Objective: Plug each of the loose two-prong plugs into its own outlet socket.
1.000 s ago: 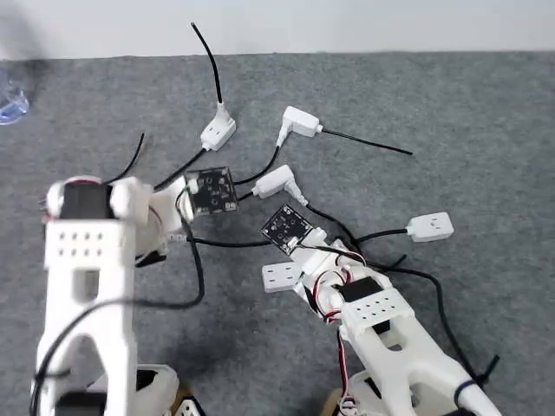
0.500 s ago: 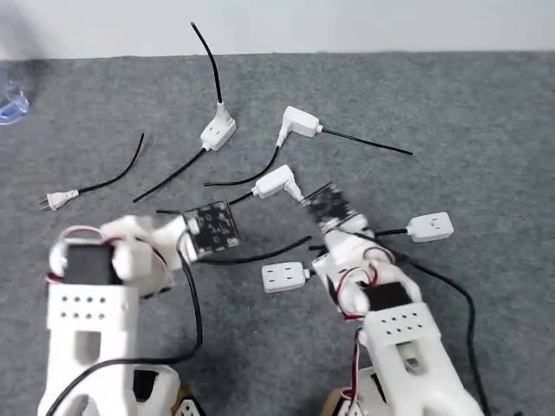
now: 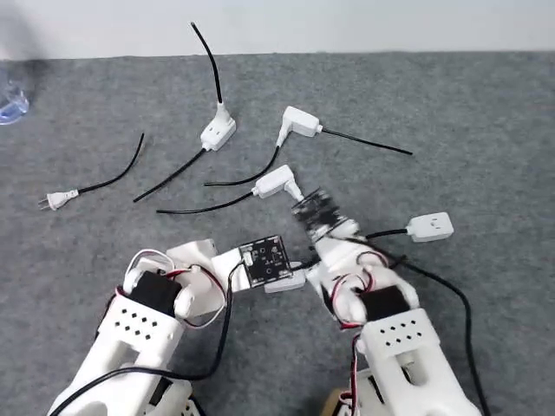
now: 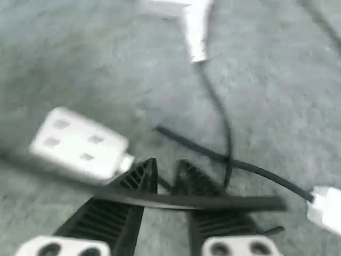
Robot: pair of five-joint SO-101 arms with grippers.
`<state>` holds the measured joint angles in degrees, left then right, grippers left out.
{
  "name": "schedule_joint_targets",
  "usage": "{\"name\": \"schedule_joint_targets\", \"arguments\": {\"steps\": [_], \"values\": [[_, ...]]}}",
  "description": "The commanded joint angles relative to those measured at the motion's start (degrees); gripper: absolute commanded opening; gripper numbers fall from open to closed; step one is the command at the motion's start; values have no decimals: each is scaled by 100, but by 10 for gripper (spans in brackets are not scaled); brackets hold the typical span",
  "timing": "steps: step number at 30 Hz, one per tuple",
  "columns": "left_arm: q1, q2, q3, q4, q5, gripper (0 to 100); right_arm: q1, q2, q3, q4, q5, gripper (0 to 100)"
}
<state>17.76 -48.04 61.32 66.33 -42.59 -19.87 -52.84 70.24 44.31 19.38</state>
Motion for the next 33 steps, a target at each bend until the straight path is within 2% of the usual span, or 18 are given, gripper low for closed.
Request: {"name": "schedule_joint_targets", "arguments": {"steps": [1,8,15,17,20,22,26,30,33], "values": [[18,-132,75,-413,193,10,-40,-110,-756,664,114,182],[9,-141,655,-1424,492,10,224,-110,-1266,1165,-281,186],[9,-149,796,-1855,949,10,251,-110,-1292,1200,-290,186],[0,-149,796,-2057,1336,11,259,-145,-1336,1191,-501,184],[0,-149,910,-2567,2374,11,365,-418,-1503,1235,-1459,183],[-26,-149,1130,-2998,2919,11,462,-699,-1512,1174,-1837,183],[-290,-149,1587,-3824,3543,10,497,-1218,-1240,857,-1934,186],[-413,-149,1596,-3938,4176,10,497,-1675,-879,488,-1899,186],[-79,-149,1596,-3921,4387,10,497,-1903,-563,374,-1881,186]]}}
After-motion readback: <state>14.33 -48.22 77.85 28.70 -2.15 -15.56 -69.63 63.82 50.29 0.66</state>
